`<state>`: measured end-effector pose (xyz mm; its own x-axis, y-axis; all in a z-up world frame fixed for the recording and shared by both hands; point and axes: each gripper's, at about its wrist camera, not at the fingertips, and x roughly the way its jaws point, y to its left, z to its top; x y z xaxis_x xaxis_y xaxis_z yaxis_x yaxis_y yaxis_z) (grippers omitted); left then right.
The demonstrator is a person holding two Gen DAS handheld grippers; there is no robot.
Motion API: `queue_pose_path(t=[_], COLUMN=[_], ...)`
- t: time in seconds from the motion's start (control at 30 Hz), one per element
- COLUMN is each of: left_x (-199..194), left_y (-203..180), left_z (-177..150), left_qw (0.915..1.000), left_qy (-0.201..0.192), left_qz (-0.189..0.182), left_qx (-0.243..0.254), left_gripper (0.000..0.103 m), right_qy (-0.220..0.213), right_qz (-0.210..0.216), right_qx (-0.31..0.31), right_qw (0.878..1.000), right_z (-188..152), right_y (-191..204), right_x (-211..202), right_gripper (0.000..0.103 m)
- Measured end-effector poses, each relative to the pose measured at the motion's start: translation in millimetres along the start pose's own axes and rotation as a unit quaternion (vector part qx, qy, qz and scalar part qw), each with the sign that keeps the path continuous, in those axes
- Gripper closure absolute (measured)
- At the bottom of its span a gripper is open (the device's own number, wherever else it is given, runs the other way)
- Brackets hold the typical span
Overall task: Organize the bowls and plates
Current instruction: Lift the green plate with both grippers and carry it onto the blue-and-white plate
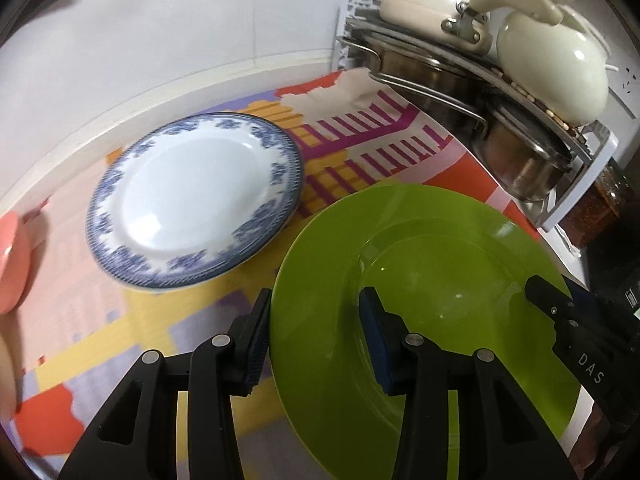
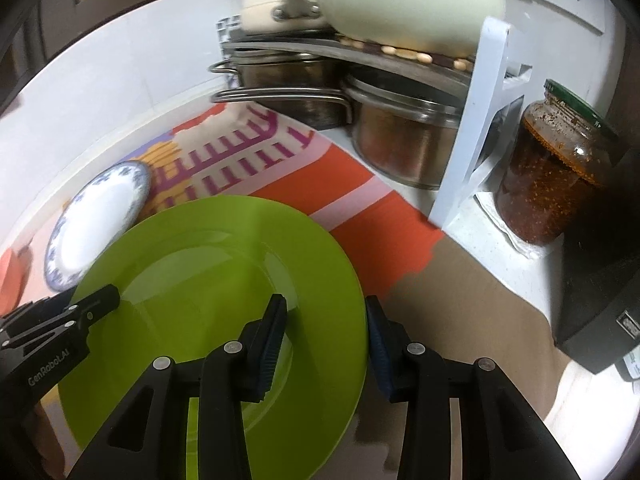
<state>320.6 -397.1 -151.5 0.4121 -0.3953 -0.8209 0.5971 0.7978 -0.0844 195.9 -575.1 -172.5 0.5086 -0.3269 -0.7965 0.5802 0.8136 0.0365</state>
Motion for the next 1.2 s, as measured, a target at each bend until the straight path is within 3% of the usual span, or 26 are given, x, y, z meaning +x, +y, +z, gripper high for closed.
queue_pose_path(t=[0.63,1.2], left_x=[-104,-187], left_y=[91,189], left_z=[-64,-136], left_qw=[0.9938,0.9799], left_qy=[-0.058,-0.082], left_qz=[0.048,0.105], left_qx=[-0.082,-0.149], left_gripper=[0.060,0.060], right_qy=[-0.049,-0.066], right_qz=[0.049,0.103], right_qx=[-0.087,-0.156], right_qw=[0.994,0.980], right_z=[-34,-78], right_y=[88,197], right_x=[-87,-146], right_gripper=[0.063,0.063])
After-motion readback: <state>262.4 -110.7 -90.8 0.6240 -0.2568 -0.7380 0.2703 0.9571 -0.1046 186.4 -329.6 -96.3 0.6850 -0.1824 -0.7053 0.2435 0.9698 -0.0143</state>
